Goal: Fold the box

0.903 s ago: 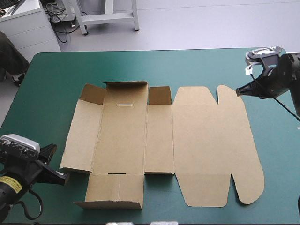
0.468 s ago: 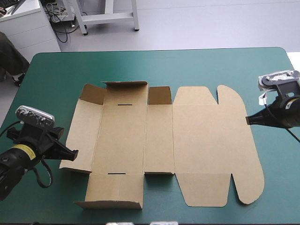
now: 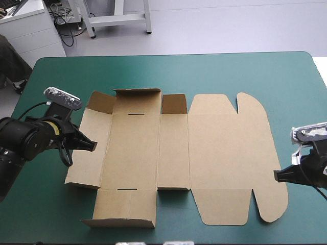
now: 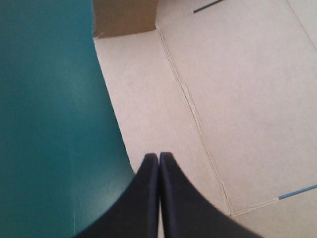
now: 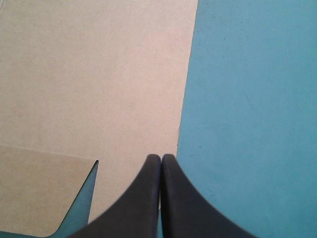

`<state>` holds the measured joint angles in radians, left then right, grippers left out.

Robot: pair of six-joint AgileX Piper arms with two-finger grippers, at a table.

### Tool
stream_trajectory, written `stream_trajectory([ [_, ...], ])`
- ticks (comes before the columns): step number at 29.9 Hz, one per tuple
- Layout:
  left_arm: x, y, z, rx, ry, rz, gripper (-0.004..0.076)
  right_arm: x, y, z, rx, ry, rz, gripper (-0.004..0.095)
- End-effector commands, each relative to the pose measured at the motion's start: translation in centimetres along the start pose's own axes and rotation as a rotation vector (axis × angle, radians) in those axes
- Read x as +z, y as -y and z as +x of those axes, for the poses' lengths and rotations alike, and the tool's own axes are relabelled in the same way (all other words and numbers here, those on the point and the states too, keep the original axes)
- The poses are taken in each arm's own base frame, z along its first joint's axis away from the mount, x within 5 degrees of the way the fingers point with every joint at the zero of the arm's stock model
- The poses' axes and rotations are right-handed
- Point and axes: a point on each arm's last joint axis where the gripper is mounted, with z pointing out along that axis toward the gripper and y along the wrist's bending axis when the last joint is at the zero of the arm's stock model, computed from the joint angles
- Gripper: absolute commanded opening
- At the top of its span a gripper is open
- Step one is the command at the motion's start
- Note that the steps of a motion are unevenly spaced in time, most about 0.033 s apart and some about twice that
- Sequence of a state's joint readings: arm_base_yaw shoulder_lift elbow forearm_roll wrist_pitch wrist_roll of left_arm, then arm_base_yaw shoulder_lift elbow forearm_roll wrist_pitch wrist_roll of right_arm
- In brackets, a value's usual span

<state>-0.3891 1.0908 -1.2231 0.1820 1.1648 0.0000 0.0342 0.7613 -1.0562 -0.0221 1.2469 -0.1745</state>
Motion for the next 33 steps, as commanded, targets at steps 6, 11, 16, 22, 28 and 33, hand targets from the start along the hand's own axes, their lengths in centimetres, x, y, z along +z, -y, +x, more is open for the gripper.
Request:
stream_trajectory([
  [6, 2.9, 0.4, -1.8, 0.030, -0.110, 0.021, -0.0006, 0.3, -0.6, 2.3, 0.021, -0.010, -0.026, -0.0023],
  [11, 4.6, -0.4, -1.9, -0.040, -0.146, 0.168, -0.0006, 0.9, -0.7, 2.7, 0.021, -0.034, -0.031, -0.0023],
  [16, 5.0, -3.0, -1.8, -0.168, -0.090, 0.336, -0.0006, 1.1, -0.7, 2.7, 0.021, -0.038, -0.031, -0.0023],
  [22, 4.6, -7.1, -1.1, -0.337, 0.007, 0.375, -0.0006, 1.1, -0.7, 2.7, 0.021, -0.036, -0.031, -0.0023],
  [28, 3.9, -10.7, 0.9, -0.467, 0.011, 0.325, -0.0006, 1.1, -0.7, 2.7, 0.021, -0.035, -0.031, -0.0023],
  [33, 3.2, -13.4, 1.8, -0.608, 0.106, 0.259, -0.0008, 1.1, -0.7, 2.6, 0.021, -0.024, -0.029, -0.0023],
])
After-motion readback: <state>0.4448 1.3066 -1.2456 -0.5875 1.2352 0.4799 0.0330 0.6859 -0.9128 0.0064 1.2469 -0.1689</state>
